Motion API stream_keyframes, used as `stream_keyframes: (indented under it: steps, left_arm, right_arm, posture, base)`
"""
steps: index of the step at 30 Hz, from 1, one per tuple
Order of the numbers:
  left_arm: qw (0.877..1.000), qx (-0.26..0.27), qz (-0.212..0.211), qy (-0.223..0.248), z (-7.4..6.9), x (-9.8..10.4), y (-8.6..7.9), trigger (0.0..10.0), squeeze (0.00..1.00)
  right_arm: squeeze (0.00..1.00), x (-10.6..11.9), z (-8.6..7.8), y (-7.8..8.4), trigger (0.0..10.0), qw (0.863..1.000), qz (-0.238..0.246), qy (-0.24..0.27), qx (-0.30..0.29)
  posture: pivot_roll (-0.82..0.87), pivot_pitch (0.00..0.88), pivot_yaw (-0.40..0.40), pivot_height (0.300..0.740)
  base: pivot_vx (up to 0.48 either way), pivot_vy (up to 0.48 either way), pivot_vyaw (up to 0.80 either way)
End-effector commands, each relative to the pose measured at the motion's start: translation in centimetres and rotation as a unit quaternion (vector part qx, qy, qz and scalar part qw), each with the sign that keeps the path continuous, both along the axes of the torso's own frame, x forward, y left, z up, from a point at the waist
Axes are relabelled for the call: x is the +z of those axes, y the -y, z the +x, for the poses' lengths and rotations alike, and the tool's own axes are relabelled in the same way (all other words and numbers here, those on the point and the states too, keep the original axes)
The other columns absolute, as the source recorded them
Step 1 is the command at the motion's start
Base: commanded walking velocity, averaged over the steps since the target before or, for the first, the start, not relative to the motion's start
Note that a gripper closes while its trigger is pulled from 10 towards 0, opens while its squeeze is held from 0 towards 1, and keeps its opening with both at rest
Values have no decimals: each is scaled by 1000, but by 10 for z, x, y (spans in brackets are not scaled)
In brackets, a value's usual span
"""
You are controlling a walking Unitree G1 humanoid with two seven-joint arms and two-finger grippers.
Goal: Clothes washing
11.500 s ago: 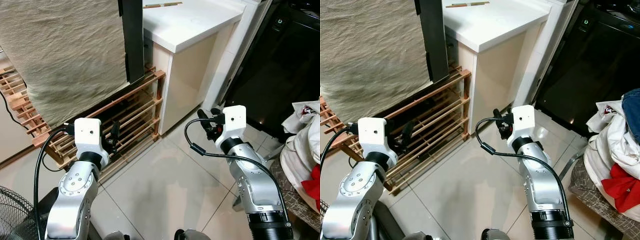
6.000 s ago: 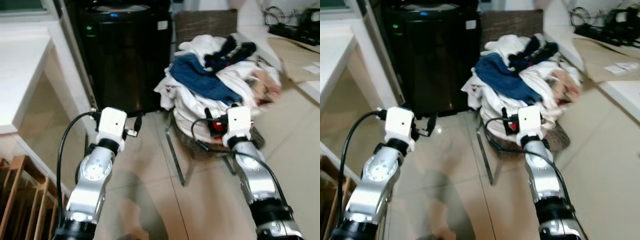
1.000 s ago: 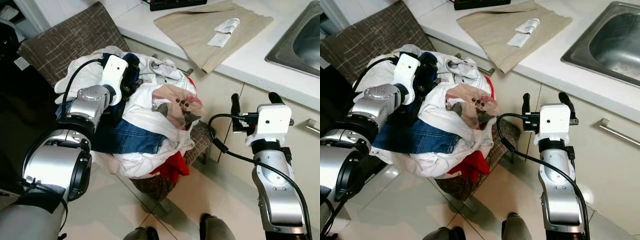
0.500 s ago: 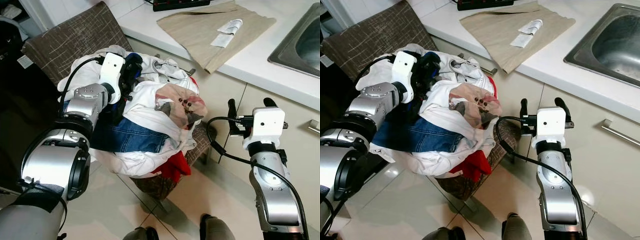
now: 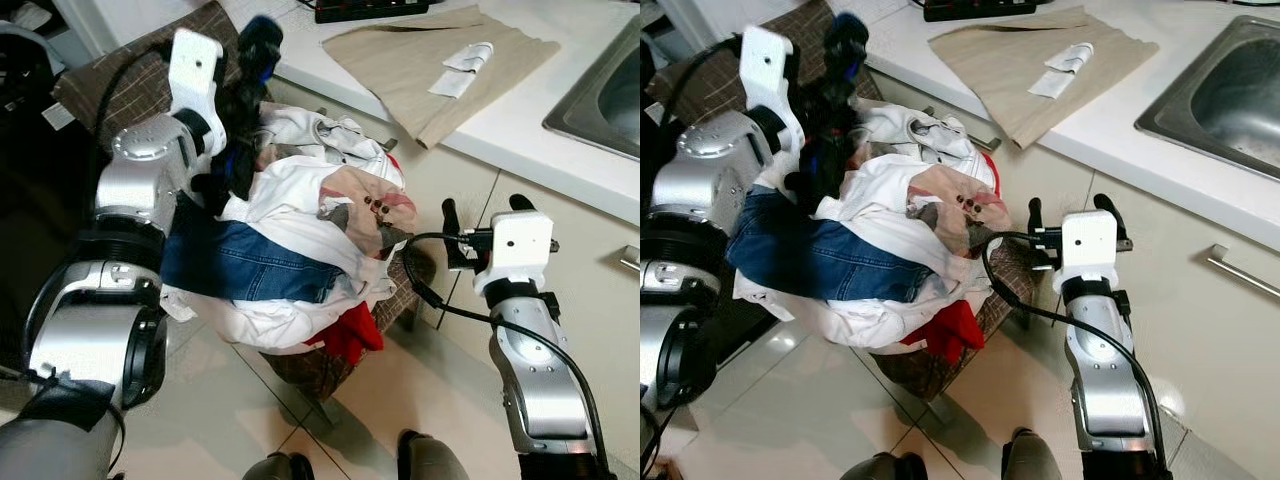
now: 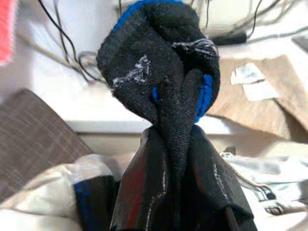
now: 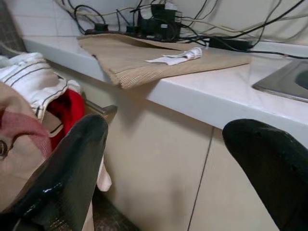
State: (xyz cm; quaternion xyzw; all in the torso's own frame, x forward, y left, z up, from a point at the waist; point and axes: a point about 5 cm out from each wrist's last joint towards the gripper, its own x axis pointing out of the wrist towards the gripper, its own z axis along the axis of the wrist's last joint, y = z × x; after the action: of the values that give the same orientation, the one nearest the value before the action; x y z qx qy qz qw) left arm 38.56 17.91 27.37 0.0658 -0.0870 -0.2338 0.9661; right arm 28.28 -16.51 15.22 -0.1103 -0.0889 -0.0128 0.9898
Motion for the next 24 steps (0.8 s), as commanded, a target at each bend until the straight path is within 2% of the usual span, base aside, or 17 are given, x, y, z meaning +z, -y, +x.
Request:
stream_keyframes:
  steps: [1,5,6,7,8,9,10,12,15,17,18,19,20,21,22,24]
  left_arm:
    - [1000,19,3,18,-8,9,-14,0,0]
    - [996,80,-7,46,-25,13,-39,0,0]
    - [993,110,-8,51,-30,12,-49,0,0]
    - [993,110,-8,51,-30,12,-49,0,0]
    - [985,166,-7,54,-41,6,-68,0,0]
    - [985,166,-7,54,-41,6,-68,0,0]
    - [974,221,-22,41,-54,-6,-86,0,0]
    - [967,253,-27,28,-65,-20,-92,0,0]
    - [963,265,-38,5,-78,-43,-83,0,0]
    - [964,263,-42,-1,-80,-48,-79,0,0]
    - [964,258,-53,-30,-91,-79,-60,0,0]
    - [963,259,-60,-40,-95,-92,-53,0,0]
    - [963,259,-60,-40,-95,-92,-53,0,0]
    - [960,266,-65,-63,-101,-112,-46,0,0]
    - [958,269,-71,-71,-103,-119,-42,0,0]
    - [956,272,-75,-78,-106,-123,-39,0,0]
  right_arm:
    - [0,1,3,-5,10000,1000,3,4,15]
    - [0,3,10,-6,10000,1000,1,7,24]
    - [0,3,13,-7,10000,1000,1,6,29]
    - [0,3,13,-7,10000,1000,1,6,29]
    - [0,4,17,-9,10000,999,2,6,39]
    - [0,4,17,-9,10000,999,2,6,39]
    - [0,5,22,-13,10000,999,0,8,51]
    - [0,7,26,-15,10000,998,-3,12,60]
    - [0,11,31,-16,10000,998,-4,16,66]
    - [0,11,32,-15,10000,998,-4,16,67]
    - [0,11,36,-18,10000,997,-8,14,74]
    - [0,10,38,-20,10000,997,-8,12,78]
    - [0,10,38,-20,10000,997,-8,12,78]
    - [0,10,40,-24,10000,996,-10,10,86]
    - [0,9,41,-25,10000,996,-9,9,90]
    - [0,9,42,-26,10000,996,-8,9,93]
  posture:
    - [-146,70,116,740]
    - [-105,50,87,740]
    - [-90,45,77,740]
    - [-90,45,77,740]
    - [-67,37,58,740]
    - [-67,37,58,740]
    - [-54,33,48,740]
    - [-44,29,40,740]
    - [-21,26,20,740]
    - [-18,26,16,740]
    - [-5,24,3,740]
    - [1,23,-2,740]
    - [1,23,-2,740]
    - [7,21,-8,740]
    - [12,19,-15,740]
    - [13,18,-16,740]
  base:
    - [0,0,0]
    - [0,0,0]
    - [0,0,0]
    - [0,0,0]
    - [0,0,0]
    - [0,0,0]
    - [0,0,0]
    - [0,0,0]
    - [0,0,0]
    - [0,0,631]
    - [0,0,750]
    - [0,0,744]
    - [0,0,744]
    - [0,0,712]
    - [0,0,700]
    - [0,0,700]
